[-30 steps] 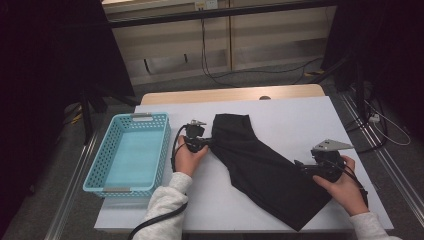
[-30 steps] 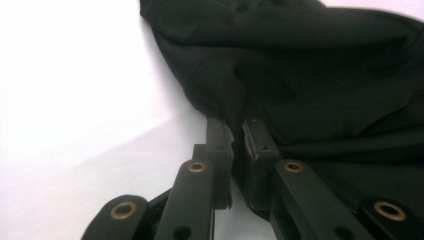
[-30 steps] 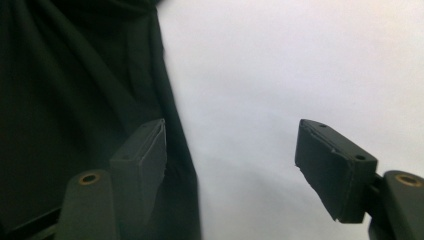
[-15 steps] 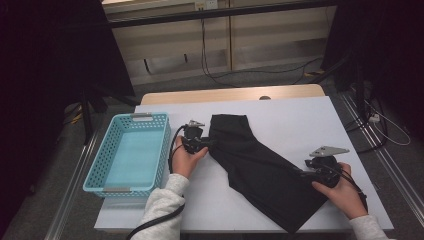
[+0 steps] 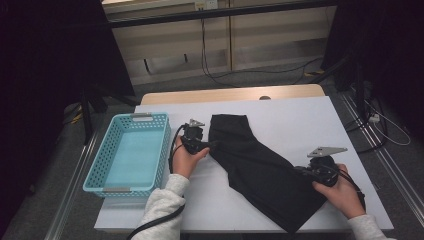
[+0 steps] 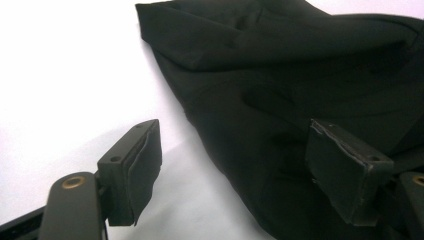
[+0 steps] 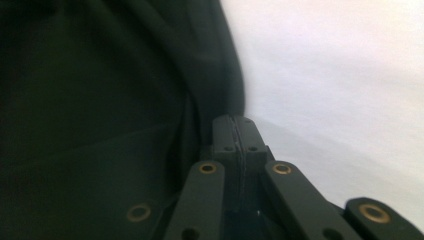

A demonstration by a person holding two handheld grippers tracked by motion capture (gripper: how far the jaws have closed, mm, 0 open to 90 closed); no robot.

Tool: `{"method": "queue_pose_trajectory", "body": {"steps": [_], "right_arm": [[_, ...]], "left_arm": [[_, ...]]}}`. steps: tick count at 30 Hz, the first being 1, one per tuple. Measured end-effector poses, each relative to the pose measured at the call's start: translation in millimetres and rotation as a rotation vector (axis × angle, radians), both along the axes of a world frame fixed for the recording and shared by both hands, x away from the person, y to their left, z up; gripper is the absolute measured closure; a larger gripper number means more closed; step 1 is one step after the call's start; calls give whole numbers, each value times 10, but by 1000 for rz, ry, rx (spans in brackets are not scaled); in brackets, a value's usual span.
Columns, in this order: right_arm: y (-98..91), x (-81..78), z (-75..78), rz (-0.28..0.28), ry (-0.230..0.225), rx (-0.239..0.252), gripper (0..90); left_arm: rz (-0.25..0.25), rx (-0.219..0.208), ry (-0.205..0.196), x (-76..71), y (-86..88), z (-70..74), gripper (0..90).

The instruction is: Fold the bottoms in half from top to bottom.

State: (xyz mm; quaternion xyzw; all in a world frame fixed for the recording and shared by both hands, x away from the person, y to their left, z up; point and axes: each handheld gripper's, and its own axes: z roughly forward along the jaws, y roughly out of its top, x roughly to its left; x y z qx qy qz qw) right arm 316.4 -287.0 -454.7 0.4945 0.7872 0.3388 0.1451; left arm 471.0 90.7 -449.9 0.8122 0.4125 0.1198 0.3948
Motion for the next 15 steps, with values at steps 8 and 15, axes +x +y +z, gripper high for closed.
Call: {"method": "queue_pose_trajectory", "body": {"steps": [8,15], "right_arm": [[-221,124,44,-54,-33,-20,900],[-373,208,14,-91,-43,-49,888]], "left_arm": [[-1,-2,5,-13,33,19,219],[13,-6,1,-12,72,17,203]]}}
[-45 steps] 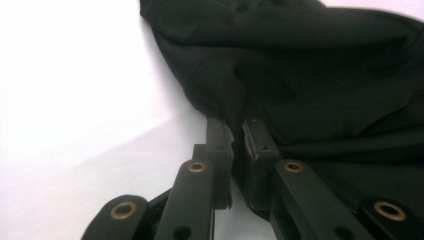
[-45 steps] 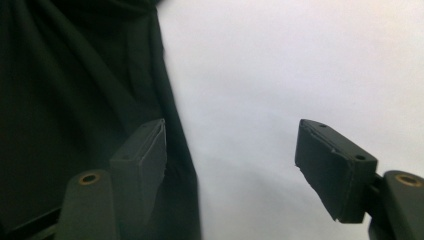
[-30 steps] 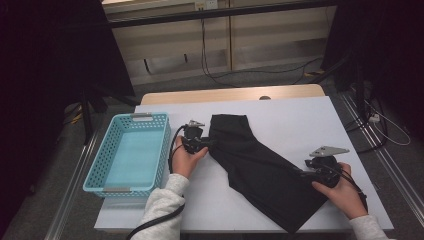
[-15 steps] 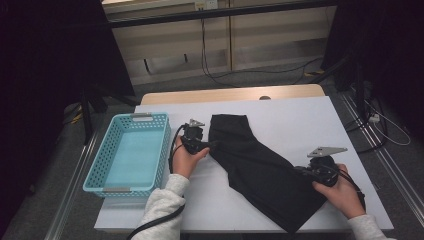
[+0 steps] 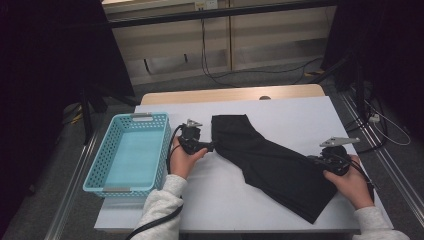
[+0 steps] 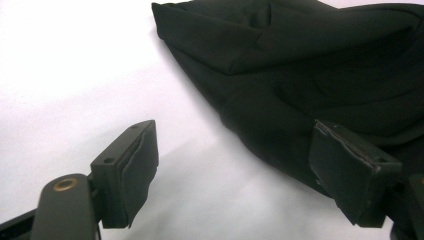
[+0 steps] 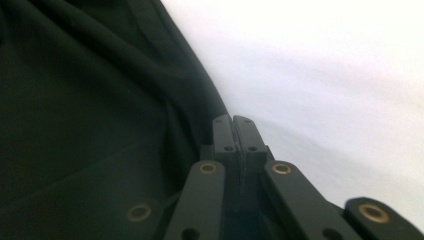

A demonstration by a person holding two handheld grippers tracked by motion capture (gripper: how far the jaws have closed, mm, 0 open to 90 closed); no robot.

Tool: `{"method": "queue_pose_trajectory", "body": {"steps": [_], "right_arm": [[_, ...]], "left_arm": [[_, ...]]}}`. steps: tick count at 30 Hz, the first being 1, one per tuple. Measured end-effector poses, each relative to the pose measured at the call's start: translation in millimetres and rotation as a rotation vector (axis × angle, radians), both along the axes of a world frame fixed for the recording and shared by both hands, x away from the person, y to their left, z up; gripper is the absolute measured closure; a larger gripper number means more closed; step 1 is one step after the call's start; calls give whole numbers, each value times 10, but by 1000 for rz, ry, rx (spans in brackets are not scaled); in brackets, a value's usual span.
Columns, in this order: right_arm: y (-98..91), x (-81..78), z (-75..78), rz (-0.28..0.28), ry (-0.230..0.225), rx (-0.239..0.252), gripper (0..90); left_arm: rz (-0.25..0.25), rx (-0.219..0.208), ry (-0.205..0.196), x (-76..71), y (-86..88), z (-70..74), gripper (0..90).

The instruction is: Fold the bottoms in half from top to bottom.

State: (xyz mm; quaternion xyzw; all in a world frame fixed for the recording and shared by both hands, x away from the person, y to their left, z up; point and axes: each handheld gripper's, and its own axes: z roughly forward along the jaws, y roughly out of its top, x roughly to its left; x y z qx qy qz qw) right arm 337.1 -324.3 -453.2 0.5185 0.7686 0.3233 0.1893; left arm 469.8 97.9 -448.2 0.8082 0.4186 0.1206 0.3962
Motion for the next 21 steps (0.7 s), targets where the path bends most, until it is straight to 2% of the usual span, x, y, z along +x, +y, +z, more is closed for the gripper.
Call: {"method": "queue_pose_trajectory", "body": {"steps": [2,4,5,10,16,20,21], "right_arm": [[14,-23,11,-5,-10,-13,866],[26,-55,43,-19,-27,-16,770],[31,-78,64,-19,-33,-19,782],[17,-160,164,-32,-75,-4,713],[54,-202,200,-7,-83,6,709],[64,-190,138,7,-48,5,748],[75,-177,83,-2,-34,-22,811]], "left_arm": [[0,2,3,-7,5,0,200],[1,2,-1,-10,-3,1,197],[-4,4,-2,-11,-8,3,197],[-8,5,-1,-10,-12,5,193],[-20,12,-1,-9,-14,5,191],[-20,11,-1,-4,-9,5,190],[-15,5,-1,-6,-11,5,190]]}}
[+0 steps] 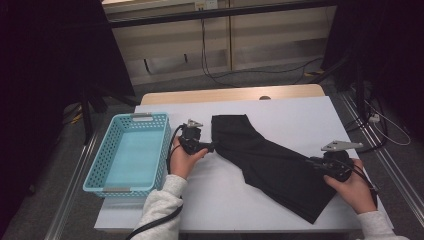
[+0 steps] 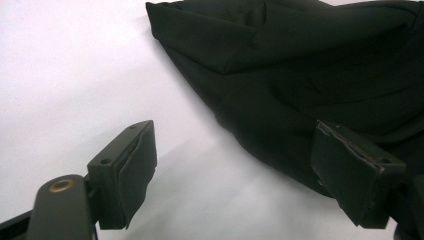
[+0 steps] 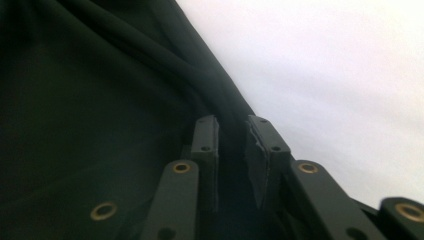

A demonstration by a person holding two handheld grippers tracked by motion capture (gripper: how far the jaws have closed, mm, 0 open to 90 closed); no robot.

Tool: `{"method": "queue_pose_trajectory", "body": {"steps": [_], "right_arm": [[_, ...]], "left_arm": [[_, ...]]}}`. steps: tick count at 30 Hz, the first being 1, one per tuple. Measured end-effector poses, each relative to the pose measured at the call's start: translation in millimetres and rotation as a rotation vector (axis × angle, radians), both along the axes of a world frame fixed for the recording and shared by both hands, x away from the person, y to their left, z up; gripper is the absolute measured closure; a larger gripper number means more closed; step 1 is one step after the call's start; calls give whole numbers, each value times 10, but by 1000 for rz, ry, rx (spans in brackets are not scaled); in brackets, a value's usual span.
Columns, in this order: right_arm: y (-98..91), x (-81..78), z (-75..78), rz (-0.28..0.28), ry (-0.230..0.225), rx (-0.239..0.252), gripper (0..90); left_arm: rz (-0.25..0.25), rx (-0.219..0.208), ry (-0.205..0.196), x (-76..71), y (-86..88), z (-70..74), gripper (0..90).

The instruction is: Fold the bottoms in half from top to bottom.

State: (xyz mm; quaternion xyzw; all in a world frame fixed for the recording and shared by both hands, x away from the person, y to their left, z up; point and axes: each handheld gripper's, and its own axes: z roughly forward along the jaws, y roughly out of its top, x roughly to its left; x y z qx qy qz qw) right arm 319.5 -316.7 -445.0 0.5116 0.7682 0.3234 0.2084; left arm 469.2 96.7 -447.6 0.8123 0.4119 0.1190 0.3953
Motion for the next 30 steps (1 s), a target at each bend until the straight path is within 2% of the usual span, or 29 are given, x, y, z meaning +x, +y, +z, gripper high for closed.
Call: {"method": "queue_pose_trajectory", "body": {"steps": [1,2,3,5,6,9,13,15,16,17,19,21,24,25,26,29,30], "right_arm": [[2,5,-24,10,20,3,837],[2,5,-24,10,20,3,837],[3,3,-58,27,41,-1,900],[7,-5,-53,39,48,0,900],[10,-36,-5,38,34,-9,900],[-2,-84,38,49,30,-8,900],[-51,-143,29,48,48,-11,900],[-101,-206,37,49,41,-11,878],[-123,-221,54,35,45,1,811],[-149,-231,74,13,31,9,754],[-197,-241,120,16,-3,45,762],[-213,-226,148,-8,-32,46,699],[-198,-174,107,-17,-24,51,659],[-194,-159,83,-16,-17,41,683],[-180,-139,44,-12,4,31,676],[-139,-116,-30,9,25,19,694],[-123,-116,-38,10,23,12,696]], "left_arm": [[3,-2,0,-2,-1,1,190],[3,-2,0,-2,-1,1,190],[-3,-1,2,-3,4,10,190],[2,-1,-5,-4,3,12,190],[3,-4,-7,-4,4,13,190],[1,-4,-4,-3,9,12,189],[-4,-4,-2,-4,17,16,187],[2,-5,-6,-3,11,12,186],[2,-7,-5,1,16,11,185],[-1,2,-7,3,22,14,184],[-3,1,-6,4,26,15,182],[3,1,-7,4,28,14,179],[-4,7,-9,5,31,13,173],[2,1,-9,2,23,9,172],[-12,16,-3,2,31,13,168],[-9,22,-10,-10,25,7,158],[-2,6,-11,-23,18,5,153]]}}
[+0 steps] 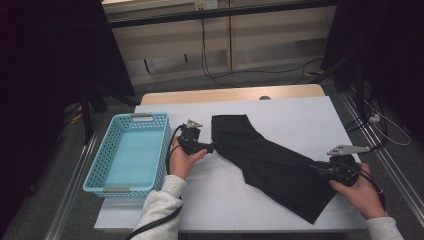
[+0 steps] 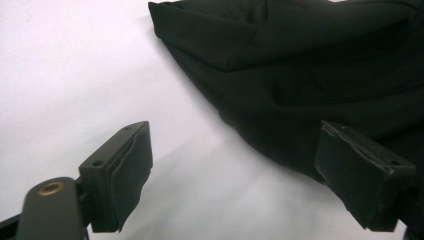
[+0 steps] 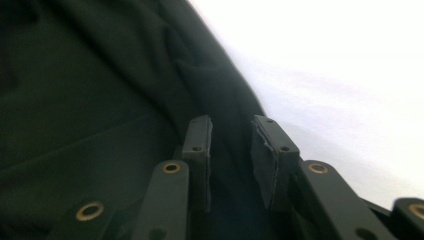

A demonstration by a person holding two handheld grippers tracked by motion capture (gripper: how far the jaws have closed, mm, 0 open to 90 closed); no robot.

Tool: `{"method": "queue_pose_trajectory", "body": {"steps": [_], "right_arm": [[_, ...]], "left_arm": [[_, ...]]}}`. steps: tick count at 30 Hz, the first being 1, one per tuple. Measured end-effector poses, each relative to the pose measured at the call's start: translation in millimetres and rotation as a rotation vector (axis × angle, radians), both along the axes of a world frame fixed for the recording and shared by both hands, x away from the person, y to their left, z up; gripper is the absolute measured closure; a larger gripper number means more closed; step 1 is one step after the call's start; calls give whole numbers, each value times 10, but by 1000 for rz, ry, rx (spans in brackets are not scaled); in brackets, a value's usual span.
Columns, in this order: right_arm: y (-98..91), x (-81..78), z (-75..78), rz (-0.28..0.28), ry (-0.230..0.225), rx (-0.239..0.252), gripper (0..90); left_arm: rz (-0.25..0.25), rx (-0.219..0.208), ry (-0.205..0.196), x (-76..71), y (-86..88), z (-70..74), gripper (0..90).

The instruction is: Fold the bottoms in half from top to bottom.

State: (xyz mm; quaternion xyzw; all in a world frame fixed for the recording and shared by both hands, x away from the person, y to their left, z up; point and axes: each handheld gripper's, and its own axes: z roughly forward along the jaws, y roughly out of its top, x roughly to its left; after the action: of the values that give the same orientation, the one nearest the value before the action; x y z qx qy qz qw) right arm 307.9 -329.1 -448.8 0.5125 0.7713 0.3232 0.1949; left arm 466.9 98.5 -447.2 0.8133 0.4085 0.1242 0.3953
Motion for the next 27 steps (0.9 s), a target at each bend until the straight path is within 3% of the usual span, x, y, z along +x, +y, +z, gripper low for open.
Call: {"method": "queue_pose_trajectory", "body": {"steps": [4,12,27], "right_arm": [[25,9,-1,9,3,-3,725],[27,29,-30,8,17,-5,883],[18,26,39,25,2,-29,900]], "left_arm": [[-2,2,-1,-23,9,9,146],[-22,13,-1,-94,31,24,133],[-15,3,-4,-100,38,27,128]]}}
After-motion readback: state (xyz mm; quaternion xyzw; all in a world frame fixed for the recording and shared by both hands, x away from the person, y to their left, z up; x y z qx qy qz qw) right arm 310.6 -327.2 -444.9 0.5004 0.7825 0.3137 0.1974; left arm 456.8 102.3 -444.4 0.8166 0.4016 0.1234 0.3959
